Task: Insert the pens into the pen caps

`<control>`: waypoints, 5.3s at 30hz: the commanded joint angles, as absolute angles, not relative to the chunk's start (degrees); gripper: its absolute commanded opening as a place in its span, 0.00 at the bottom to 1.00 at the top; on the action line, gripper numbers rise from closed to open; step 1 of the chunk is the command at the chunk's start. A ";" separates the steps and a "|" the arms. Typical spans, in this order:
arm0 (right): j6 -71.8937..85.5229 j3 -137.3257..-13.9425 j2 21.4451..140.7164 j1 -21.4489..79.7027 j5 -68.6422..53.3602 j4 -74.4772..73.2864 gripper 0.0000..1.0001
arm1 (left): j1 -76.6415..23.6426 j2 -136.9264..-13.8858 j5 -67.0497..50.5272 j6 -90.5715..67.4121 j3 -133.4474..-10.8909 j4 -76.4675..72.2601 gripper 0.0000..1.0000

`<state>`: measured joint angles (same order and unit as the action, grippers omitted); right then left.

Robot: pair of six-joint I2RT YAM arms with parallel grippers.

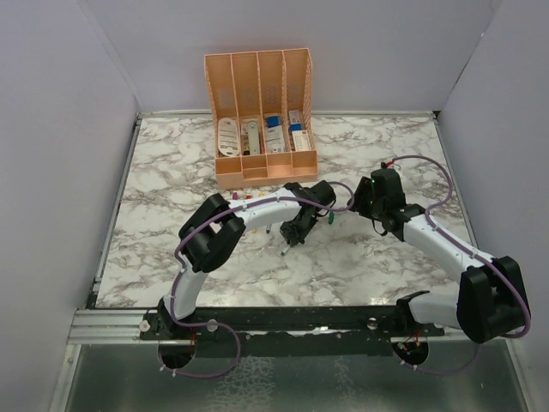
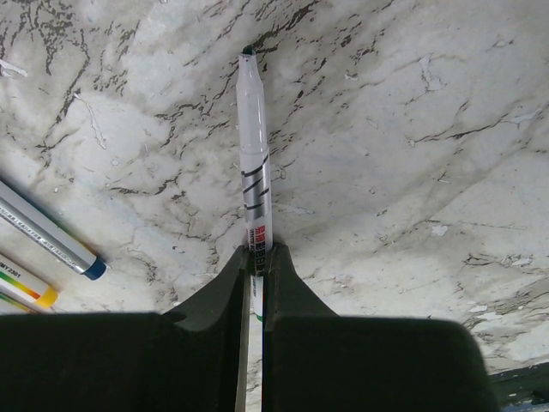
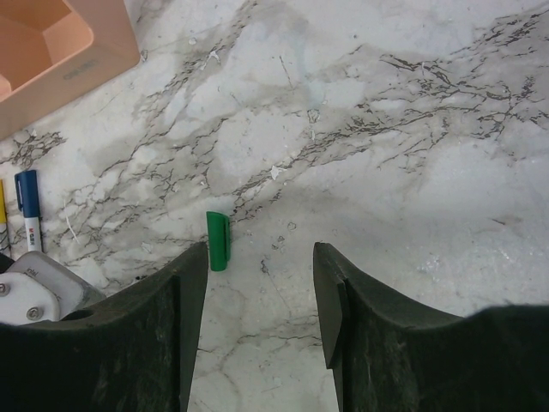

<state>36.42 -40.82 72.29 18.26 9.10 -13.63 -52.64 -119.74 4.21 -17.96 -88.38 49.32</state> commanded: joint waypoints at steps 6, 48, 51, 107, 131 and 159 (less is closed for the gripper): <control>36.34 -40.65 74.12 17.93 7.89 -12.92 0.50 | -51.88 -126.00 6.86 -16.24 -83.13 48.08 0.00; 30.49 -49.83 90.29 25.43 6.58 -13.39 0.50 | -49.05 -89.34 10.03 -22.90 -73.38 31.08 0.00; 30.76 -50.76 91.98 26.02 7.60 -14.41 0.49 | -49.04 -87.29 9.97 -22.91 -71.43 28.56 0.00; 26.02 -48.12 71.60 30.39 14.79 2.43 0.01 | -49.33 -80.58 -3.06 -29.48 -57.44 5.59 0.00; 29.07 -36.48 54.54 30.38 6.75 17.57 0.01 | -53.61 -85.42 -10.33 -32.02 -56.91 -10.46 0.00; 28.06 -32.70 52.64 30.41 4.48 17.76 0.01 | -53.70 -85.31 -9.05 -31.25 -58.17 -10.61 0.00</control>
